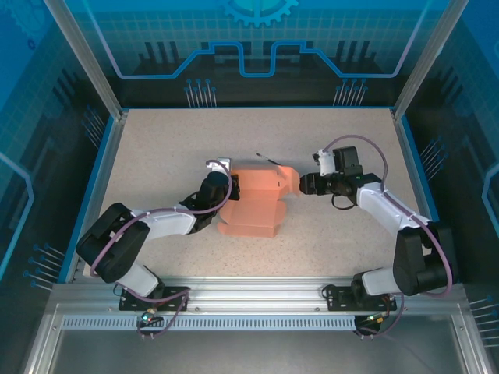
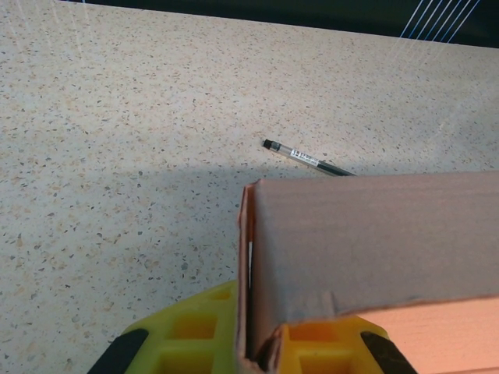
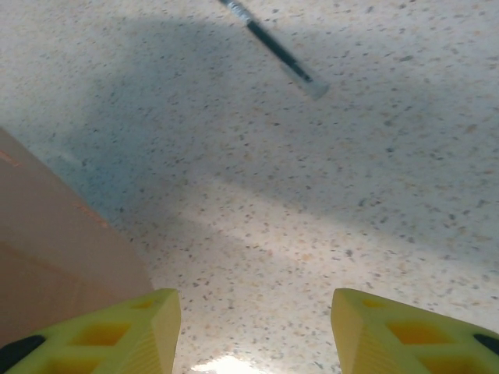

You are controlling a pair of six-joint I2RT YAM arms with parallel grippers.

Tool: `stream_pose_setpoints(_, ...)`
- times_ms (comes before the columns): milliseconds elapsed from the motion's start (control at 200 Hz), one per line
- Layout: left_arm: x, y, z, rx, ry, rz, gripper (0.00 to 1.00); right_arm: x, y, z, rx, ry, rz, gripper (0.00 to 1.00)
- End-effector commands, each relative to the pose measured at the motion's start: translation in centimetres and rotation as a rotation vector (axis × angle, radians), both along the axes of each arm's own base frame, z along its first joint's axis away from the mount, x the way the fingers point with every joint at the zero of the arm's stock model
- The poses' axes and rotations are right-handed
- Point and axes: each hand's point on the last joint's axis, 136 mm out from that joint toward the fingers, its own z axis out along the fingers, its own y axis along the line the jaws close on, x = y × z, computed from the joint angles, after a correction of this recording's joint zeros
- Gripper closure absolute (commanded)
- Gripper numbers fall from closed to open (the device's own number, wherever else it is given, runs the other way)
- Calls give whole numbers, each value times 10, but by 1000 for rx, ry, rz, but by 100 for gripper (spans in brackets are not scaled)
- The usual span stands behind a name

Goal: Fold the paper box

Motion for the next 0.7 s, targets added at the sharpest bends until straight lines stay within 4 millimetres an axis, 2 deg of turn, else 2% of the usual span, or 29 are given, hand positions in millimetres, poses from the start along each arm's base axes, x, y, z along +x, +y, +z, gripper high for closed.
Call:
stream_pose_setpoints(0,2,-6,17,-19,-32,-23,100,-4,19,17,55,-8,38,45)
stream_pose_setpoints(230,2,-5,14,-18,-25,-19,100,-11,42,29,101,-15,99,45)
stream_pose_setpoints(695,1,-6,10,-19,-18,-20,100,-25,59,41,141,-53,233,45)
